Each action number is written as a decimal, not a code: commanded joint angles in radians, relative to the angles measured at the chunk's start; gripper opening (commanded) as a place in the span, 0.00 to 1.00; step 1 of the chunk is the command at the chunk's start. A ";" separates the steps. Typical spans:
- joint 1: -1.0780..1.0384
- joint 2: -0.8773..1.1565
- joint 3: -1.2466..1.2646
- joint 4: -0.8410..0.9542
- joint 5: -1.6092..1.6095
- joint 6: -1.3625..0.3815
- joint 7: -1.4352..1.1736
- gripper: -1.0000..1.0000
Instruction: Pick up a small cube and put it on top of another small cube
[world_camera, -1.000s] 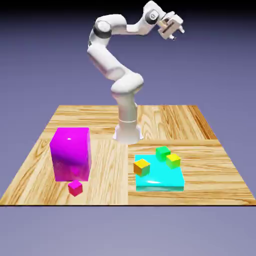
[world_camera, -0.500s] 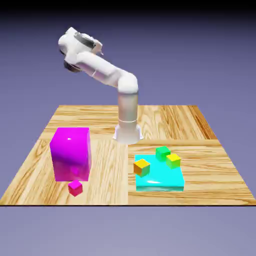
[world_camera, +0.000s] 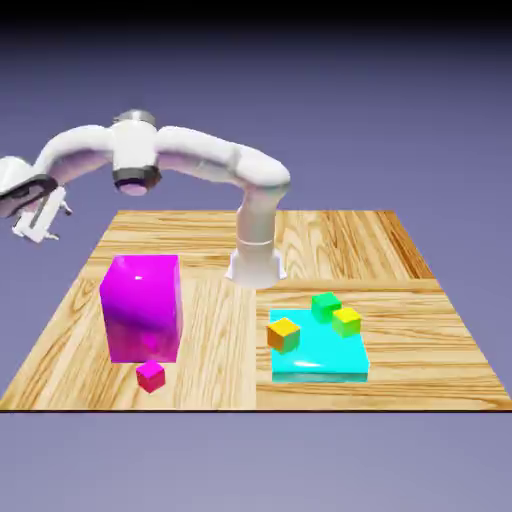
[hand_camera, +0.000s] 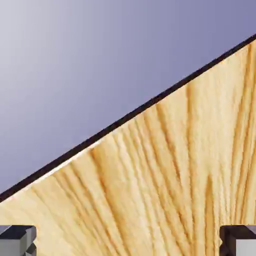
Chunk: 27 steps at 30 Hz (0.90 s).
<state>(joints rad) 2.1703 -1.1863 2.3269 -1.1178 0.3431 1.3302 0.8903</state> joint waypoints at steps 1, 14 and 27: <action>0.034 -0.010 0.036 0.026 0.005 -0.027 0.002 0.50; 0.471 -0.134 0.507 0.369 0.075 -0.372 0.033 0.50; 0.594 -0.016 0.530 0.039 0.074 -0.197 -0.038 0.50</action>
<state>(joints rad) 2.7641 -1.2020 2.8567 -1.0787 0.4173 1.1331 0.8526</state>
